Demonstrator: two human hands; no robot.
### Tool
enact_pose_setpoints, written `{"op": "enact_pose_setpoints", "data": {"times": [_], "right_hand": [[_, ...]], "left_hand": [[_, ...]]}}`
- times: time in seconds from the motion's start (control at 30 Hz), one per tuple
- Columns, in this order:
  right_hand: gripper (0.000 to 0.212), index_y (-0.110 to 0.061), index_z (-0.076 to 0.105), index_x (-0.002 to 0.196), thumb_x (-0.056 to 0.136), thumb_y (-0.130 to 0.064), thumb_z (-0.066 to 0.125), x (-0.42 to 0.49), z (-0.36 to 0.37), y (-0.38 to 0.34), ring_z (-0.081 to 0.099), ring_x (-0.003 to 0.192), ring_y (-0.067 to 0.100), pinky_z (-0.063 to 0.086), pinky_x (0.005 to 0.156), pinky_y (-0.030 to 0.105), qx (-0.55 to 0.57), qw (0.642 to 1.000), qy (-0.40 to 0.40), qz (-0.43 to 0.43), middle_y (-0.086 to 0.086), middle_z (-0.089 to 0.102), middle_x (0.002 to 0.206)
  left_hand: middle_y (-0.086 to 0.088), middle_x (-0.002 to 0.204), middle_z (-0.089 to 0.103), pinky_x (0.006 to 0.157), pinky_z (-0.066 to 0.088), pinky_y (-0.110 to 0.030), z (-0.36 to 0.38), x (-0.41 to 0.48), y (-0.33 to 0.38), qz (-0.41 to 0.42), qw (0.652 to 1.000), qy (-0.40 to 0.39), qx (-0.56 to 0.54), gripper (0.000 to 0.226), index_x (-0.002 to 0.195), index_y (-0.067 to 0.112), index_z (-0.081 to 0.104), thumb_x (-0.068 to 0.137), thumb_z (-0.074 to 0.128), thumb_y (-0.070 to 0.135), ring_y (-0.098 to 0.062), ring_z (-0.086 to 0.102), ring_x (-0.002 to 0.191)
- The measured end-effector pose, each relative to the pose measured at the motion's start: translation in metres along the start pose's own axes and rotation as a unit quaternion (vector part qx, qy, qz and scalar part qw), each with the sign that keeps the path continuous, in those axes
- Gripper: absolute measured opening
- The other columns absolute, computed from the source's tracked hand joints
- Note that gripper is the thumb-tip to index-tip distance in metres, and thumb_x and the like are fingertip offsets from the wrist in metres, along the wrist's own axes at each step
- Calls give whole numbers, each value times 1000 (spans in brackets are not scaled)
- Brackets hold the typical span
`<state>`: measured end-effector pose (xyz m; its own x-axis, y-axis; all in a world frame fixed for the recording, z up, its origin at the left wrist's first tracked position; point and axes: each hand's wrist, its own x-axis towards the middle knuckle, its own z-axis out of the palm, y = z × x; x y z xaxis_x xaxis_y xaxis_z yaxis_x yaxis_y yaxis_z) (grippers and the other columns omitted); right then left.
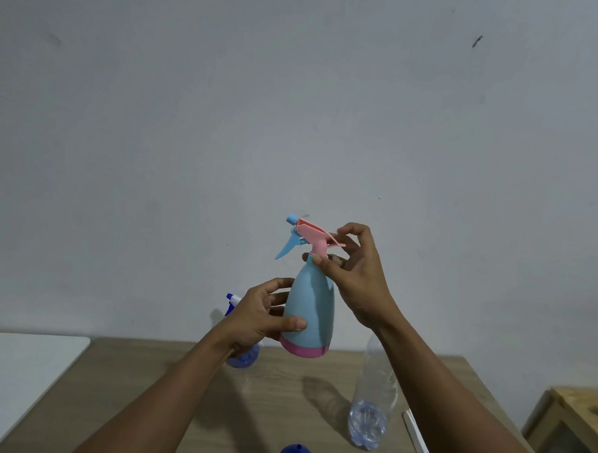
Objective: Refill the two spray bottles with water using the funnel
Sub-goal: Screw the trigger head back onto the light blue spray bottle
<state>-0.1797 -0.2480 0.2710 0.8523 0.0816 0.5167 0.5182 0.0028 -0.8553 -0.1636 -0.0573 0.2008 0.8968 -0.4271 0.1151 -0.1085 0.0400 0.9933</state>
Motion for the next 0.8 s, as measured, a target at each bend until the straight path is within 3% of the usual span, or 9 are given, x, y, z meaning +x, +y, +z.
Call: {"op": "enact_pose_setpoints", "data": {"times": [0.1,0.23,0.37,0.43,0.5,0.57,0.7,0.8], "right_hand": [[60,-31,44,138,88,-19,74,-1,4,8,76,94,30,61,86,41,41,997,13,61,4,64,124],[33,-21,63,128,101,-37,53,0,7,25,74,101,28,57,96,50,6,993,-52,107,2,73,120],[36,-12,66,118,105,-39,47,-8,-4,51,71,72,34,59,77,45,0,986,-4,167,8,76,111],[45,-8,68,115,103,-46,46,-15,-14,76,69,65,33,60,71,41,-46,977,-17,210,9,76,108],[52,-7,70,110,101,-52,46,-28,-20,103,68,63,33,58,70,37,-84,961,-48,261,9,76,105],[55,-6,72,106,101,-54,46,-44,-25,130,68,59,32,59,67,38,-118,942,-83,302,13,75,101],[50,-9,73,107,100,-52,49,-76,-33,178,65,53,36,58,62,42,-158,900,-116,390,23,71,92],[60,-1,70,101,97,-58,52,-91,-37,201,66,55,38,58,59,39,-191,871,-123,436,18,69,80]], "left_hand": [[-8,120,71,84,59,-51,3,-1,-8,-20,998,-40,-37,76,132,21,53,65,89,16,-31,68,111],[-8,131,65,84,57,-45,4,2,-31,-56,995,-84,-22,70,136,19,55,72,85,16,-29,63,119],[4,128,67,86,58,-39,-13,2,-72,-95,995,18,5,59,132,26,60,78,83,16,-15,67,114],[3,128,66,85,55,-30,-34,-3,-110,-127,984,104,75,69,131,23,60,70,90,27,-15,66,113],[-3,131,63,92,52,-31,-55,-15,-153,-173,955,170,170,88,133,18,58,56,95,40,-15,63,112],[-5,139,57,97,51,-34,-71,-30,-194,-233,914,186,277,92,139,16,52,60,93,42,-20,63,112],[-8,158,35,113,36,-32,-94,-58,-257,-358,824,92,430,114,154,20,28,63,78,69,-24,43,139],[-5,165,14,121,21,-38,-97,-76,-287,-410,800,45,435,129,158,24,15,57,68,83,-26,17,150]]}}
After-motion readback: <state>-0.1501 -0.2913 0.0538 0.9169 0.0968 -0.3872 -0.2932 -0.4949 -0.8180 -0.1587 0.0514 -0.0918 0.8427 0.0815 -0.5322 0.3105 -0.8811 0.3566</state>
